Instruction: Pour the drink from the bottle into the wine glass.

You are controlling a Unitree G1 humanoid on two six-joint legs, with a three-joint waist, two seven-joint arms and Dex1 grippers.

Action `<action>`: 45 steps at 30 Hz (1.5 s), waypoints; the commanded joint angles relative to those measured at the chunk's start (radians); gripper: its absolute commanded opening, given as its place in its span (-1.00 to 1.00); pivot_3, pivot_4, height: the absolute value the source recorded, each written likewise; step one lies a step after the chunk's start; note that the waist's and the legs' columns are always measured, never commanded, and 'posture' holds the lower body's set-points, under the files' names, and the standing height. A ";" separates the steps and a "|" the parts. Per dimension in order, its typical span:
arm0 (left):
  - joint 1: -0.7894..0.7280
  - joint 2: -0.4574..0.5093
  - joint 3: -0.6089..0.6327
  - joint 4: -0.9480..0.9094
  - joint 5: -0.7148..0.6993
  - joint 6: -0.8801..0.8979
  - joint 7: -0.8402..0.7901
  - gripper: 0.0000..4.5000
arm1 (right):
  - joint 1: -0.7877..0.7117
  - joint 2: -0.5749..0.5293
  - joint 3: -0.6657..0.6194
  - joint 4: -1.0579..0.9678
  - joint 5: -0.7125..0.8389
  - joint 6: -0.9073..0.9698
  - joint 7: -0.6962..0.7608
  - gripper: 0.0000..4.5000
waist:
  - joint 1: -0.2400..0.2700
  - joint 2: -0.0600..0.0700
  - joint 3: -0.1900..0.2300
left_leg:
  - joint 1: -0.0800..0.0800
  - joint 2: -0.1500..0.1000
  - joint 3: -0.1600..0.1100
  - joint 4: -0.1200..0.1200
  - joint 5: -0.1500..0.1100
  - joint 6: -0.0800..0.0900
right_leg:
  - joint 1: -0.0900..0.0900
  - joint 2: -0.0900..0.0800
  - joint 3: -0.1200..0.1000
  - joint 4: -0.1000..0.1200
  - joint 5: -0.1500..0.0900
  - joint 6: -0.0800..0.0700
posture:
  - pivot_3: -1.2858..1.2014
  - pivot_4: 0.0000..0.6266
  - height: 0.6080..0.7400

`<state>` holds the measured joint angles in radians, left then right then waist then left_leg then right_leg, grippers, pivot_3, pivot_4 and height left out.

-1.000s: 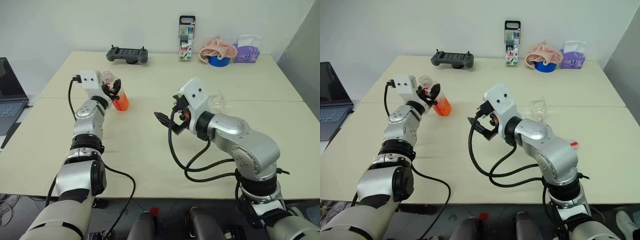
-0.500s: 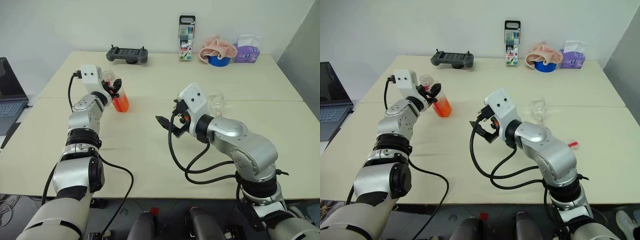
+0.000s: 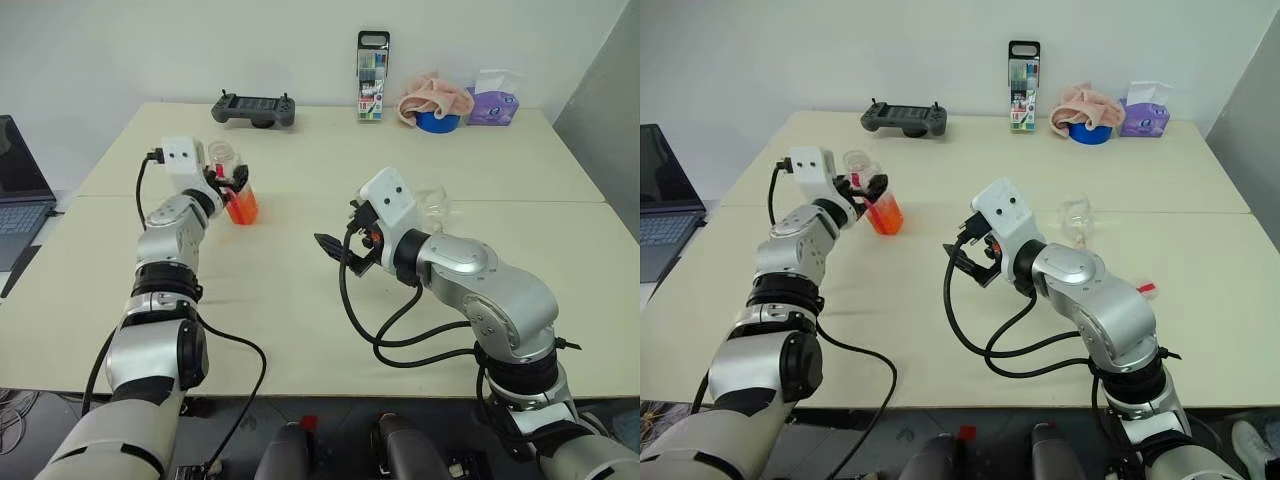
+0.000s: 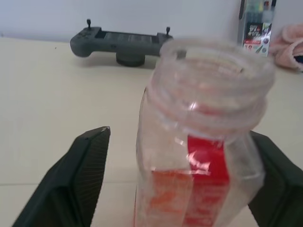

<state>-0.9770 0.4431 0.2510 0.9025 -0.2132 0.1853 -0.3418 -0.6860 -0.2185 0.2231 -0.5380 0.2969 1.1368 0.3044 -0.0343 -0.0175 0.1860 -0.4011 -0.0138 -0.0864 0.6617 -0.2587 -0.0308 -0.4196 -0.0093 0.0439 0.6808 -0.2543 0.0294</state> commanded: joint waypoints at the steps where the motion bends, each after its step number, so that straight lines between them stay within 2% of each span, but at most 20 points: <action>1: -0.008 0.004 -0.010 -0.064 0.006 0.000 -0.006 0.97 | -0.012 0.004 -0.013 -0.008 0.006 -0.029 0.004 1.00 | 0.001 0.000 0.000 | 0.000 0.000 0.000 0.000 0.000 0.000 | 0.000 0.000 0.000 0.000 0.000 0.000 | 0.03 -0.52 1.00; 12: 0.073 -0.006 -0.019 -0.211 -0.005 0.088 0.000 0.97 | -0.013 -0.016 -0.030 0.009 0.003 -0.046 0.008 1.00 | 0.001 0.000 0.000 | 0.000 0.000 0.000 0.000 0.000 0.000 | 0.000 -0.001 0.000 0.000 0.000 0.000 | 0.03 -0.52 1.00; 22: 0.315 -0.048 -0.011 -0.605 -0.054 0.303 0.051 0.97 | -0.010 -0.051 -0.066 0.003 0.026 -0.052 0.033 1.00 | 0.002 0.000 0.000 | 0.000 0.000 0.000 0.000 0.000 0.000 | 0.000 -0.001 0.000 0.000 0.000 0.000 | 0.03 -0.52 1.00; 26: 0.480 -0.113 -0.084 -0.836 -0.046 0.335 0.056 0.97 | -0.083 -0.066 -0.185 0.000 0.043 0.048 -0.003 1.00 | 0.003 0.000 0.000 | 0.000 -0.001 0.002 0.000 0.000 -0.001 | 0.000 -0.003 0.002 -0.001 0.000 0.000 | 0.03 -0.52 1.00; 30: 0.579 -0.186 -0.109 -1.000 -0.115 0.366 0.028 0.97 | -0.263 -0.036 -0.389 0.069 0.014 0.284 -0.119 1.00 | 0.005 0.000 0.000 | 0.000 -0.002 0.001 0.000 0.002 -0.004 | 0.000 -0.005 0.001 0.000 0.001 -0.001 | 0.03 -0.52 1.00; 33: 0.618 -0.195 -0.212 -1.077 -0.140 0.343 -0.090 0.97 | -0.383 -0.033 -0.544 0.229 -0.002 0.463 -0.155 1.00 | 0.007 0.000 0.000 | 0.000 -0.003 0.000 -0.001 0.002 -0.004 | 0.001 -0.005 0.000 0.000 0.001 -0.001 | 0.03 -0.52 1.00; 35: 0.619 -0.180 -0.292 -1.088 -0.124 0.310 -0.170 0.97 | -0.414 -0.079 -0.567 0.387 -0.002 0.478 -0.172 1.00 | 0.008 0.000 0.000 | 0.000 -0.005 0.002 -0.001 0.002 -0.004 | 0.002 -0.007 -0.001 -0.001 0.001 -0.002 | 0.03 -0.52 1.00; 39: 0.625 -0.143 -0.432 -1.091 -0.051 0.190 -0.282 0.97 | -0.489 -0.254 -0.470 0.769 0.073 0.478 -0.142 1.00 | 0.005 0.001 0.000 | 0.001 -0.010 0.007 -0.001 0.003 -0.002 | 0.005 -0.009 0.001 -0.003 0.000 -0.002 | 0.03 -0.52 1.00; 43: 0.627 -0.157 -0.481 -1.097 -0.037 0.143 -0.311 0.97 | -0.609 -0.301 -0.439 1.112 0.028 0.478 -0.142 1.00 | -0.007 0.001 0.001 | 0.001 -0.009 0.012 -0.003 0.003 -0.001 | 0.003 -0.009 0.006 -0.003 0.000 -0.002 | 0.03 -0.52 1.00; 45: 0.635 -0.159 -0.503 -1.111 -0.022 0.126 -0.315 0.97 | -0.650 -0.315 -0.425 1.216 0.010 0.478 -0.126 1.00 | -0.010 0.001 0.001 | 0.001 -0.008 0.012 -0.003 0.003 -0.001 | 0.001 -0.009 0.006 -0.002 0.000 -0.002 | 0.03 -0.52 1.00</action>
<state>-0.3475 0.2834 -0.2394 -0.1546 -0.2502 0.3455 -0.6478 -1.2943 -0.5160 -0.2088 0.6177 0.3187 1.6062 0.1599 -0.0442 -0.0161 0.1867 -0.4003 -0.0218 -0.0753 0.6577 -0.2559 -0.0313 -0.4183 -0.0175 0.0491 0.6789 -0.2540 0.0276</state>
